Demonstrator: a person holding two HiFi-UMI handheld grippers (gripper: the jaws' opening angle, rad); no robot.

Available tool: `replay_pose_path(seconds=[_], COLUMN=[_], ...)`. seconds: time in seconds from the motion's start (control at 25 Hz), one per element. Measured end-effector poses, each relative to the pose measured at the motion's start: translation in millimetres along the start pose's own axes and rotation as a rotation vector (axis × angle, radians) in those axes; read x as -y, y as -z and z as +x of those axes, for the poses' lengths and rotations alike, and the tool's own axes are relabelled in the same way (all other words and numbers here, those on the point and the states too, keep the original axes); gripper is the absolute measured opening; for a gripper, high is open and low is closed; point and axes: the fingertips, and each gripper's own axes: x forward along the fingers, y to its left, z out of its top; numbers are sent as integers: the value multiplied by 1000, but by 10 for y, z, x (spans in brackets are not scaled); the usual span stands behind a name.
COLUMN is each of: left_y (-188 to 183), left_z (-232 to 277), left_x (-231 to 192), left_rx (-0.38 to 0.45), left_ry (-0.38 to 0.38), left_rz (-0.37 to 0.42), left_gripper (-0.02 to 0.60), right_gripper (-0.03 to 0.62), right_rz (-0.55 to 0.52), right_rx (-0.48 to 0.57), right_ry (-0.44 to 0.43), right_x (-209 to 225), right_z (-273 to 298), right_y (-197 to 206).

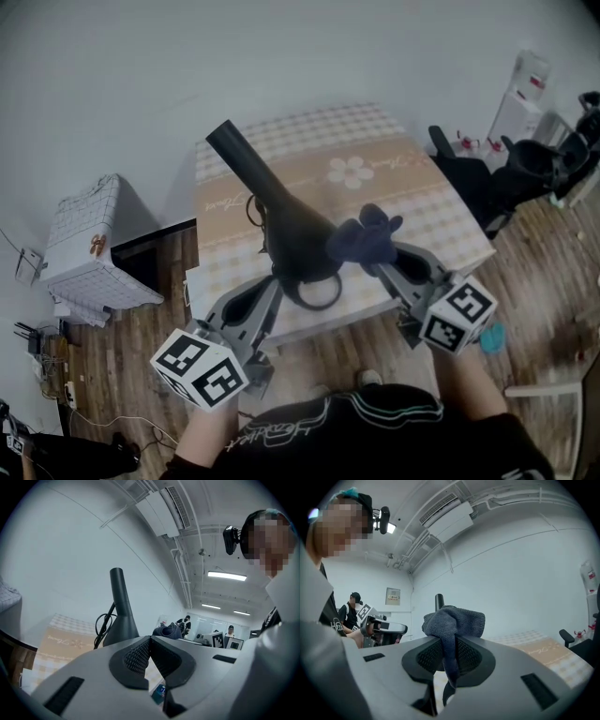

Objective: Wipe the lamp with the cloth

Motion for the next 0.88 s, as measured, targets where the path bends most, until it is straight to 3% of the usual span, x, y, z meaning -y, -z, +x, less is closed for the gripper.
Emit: replay_pose_path(seconds=[0.32, 0.56, 0.88], left_y=[29, -231, -328], left_z=[-111, 107, 224], left_x=[149, 134, 223], left_rx=[57, 126, 198], left_ry=[-117, -270, -452], left_rz=[47, 40, 49], left_gripper=[0, 0, 0], right_gripper=[57, 57, 57], right_rz=[-75, -101, -150], right_rx=[59, 82, 133], right_ry=[-144, -299, -497], right_x=[-2, 340, 413], right_z=[48, 415, 806], right_y=[-149, -562, -965])
